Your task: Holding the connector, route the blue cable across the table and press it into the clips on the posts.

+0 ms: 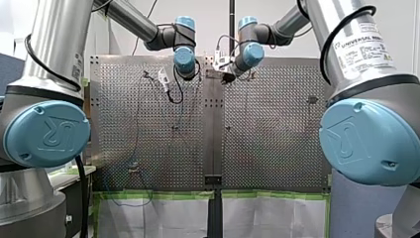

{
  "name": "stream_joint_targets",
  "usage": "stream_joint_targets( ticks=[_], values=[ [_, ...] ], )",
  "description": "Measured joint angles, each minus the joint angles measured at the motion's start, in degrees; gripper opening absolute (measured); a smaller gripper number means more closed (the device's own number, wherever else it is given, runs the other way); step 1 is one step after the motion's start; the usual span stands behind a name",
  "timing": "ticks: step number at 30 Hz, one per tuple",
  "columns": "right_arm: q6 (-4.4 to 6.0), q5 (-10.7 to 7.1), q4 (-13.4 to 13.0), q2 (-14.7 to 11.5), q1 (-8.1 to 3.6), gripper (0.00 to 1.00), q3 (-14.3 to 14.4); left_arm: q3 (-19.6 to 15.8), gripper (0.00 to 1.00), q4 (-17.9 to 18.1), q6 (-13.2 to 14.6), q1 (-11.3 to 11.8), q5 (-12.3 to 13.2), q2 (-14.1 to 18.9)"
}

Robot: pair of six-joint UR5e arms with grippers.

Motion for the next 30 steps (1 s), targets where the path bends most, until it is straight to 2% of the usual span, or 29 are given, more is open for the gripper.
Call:
stream_joint_targets(
  ticks=[7,11,17,21,25,30],
  values=[
    [0.21,-3.24,0.07,-3.44,-0.15,0.00,-0.10,0.00,0.02,1.20,-0.03,0.86,2.55,2.60],
    [0.35,-4.81,0.05,-5.55,-0.20,0.00,-0.15,0.00,0.02,1.37,-0.02,1.59,3.47,1.62],
    [0.83,-5.15,-0.03,-8.73,-0.25,0.00,-0.20,-0.01,0.02,2.72,0.06,2.93,4.26,-1.49],
    [1.06,-5.14,-0.10,-8.40,-0.25,0.00,-0.18,-0.01,0.02,3.41,0.13,4.32,5.44,-2.26],
    [1.02,-5.12,-0.05,-6.85,-0.25,0.00,-0.15,0.00,0.02,3.78,0.12,5.55,6.88,-2.40],
    [0.99,-4.70,0.00,-5.15,-0.43,0.00,0.20,0.00,0.02,3.94,-0.11,6.39,7.46,-2.41]
  ],
)
